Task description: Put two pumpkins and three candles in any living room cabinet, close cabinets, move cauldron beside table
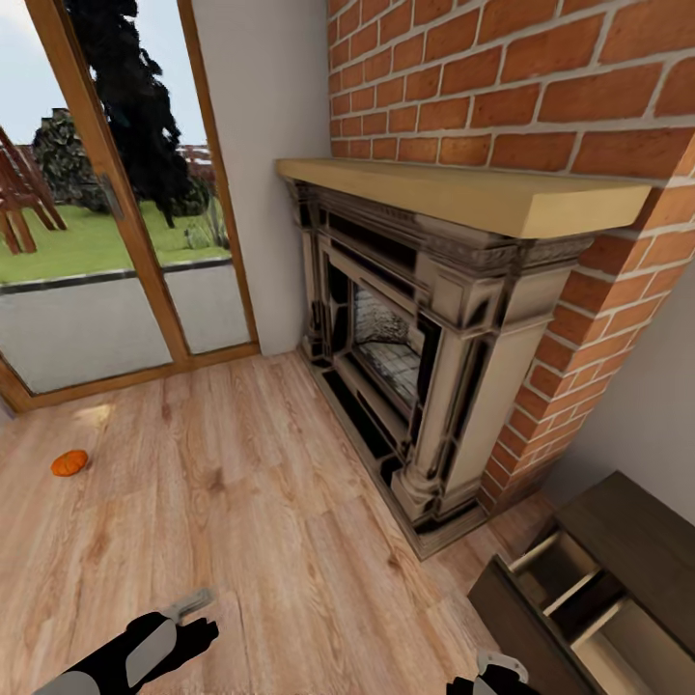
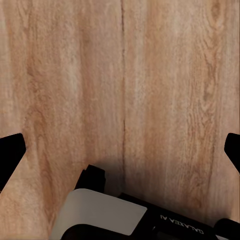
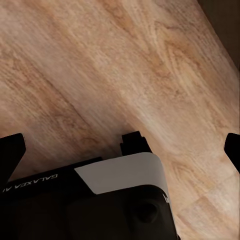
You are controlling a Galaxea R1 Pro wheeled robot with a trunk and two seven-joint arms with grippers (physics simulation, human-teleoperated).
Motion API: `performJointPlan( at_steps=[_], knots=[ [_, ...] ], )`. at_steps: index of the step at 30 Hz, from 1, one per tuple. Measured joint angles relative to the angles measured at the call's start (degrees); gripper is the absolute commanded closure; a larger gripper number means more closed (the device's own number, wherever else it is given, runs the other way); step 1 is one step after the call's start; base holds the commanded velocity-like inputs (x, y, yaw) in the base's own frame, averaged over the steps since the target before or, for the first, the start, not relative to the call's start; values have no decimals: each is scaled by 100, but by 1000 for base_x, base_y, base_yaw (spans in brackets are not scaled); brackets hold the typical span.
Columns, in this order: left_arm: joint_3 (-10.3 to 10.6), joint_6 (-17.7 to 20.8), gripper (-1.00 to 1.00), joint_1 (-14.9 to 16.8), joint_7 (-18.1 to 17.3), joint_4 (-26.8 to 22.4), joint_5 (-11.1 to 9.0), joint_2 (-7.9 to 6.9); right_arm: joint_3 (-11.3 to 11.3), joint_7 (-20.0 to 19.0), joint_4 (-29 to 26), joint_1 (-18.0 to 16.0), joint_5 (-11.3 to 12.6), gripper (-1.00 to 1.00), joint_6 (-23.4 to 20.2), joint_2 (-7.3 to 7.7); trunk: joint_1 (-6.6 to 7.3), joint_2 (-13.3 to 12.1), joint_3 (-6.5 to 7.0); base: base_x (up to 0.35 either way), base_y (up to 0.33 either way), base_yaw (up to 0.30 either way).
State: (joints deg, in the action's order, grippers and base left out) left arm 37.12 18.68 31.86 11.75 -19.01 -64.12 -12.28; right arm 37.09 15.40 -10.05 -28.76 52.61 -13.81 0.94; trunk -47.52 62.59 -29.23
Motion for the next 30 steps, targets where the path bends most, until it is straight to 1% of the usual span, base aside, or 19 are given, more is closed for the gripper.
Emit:
performJointPlan(
  at_steps=[20,30],
  knots=[
    [0,-8,-100,0,-6,0,0,-5,7,0,0,-1,0,-100,8,-24,0,0,-50,0,0,291],
    [1,-13,-100,1,-3,2,0,-5,21,3,-5,1,9,-100,128,-52,0,0,-75,0,0,291]
  ],
)
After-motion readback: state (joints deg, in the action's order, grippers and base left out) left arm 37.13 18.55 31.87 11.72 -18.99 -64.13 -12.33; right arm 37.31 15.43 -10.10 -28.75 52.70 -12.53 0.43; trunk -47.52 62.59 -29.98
